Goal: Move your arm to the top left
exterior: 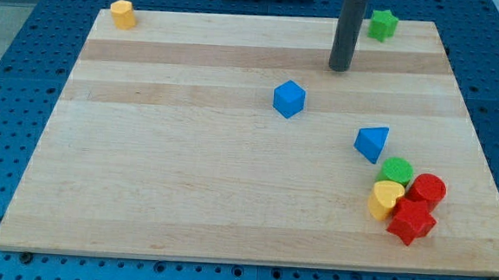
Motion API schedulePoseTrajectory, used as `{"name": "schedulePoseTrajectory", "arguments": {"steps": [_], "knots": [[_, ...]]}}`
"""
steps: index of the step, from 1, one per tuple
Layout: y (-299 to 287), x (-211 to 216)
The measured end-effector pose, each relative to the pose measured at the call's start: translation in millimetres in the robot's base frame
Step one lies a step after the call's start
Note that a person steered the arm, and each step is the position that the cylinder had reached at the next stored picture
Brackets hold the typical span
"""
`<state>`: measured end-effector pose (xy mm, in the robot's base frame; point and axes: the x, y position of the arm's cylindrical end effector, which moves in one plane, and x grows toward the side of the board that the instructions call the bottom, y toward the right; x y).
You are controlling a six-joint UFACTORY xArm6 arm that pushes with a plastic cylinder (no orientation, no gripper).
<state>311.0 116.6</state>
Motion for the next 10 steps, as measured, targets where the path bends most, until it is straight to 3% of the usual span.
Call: {"name": "schedulePoseTrajectory", "arguments": {"steps": [1, 2, 3, 4, 5, 6, 8, 9, 10], "knots": [[1, 3], [30, 44], [30, 50], [20, 43], [-14, -6], [-75, -38], [-281, 4], [-381, -8], [-421, -28]]}}
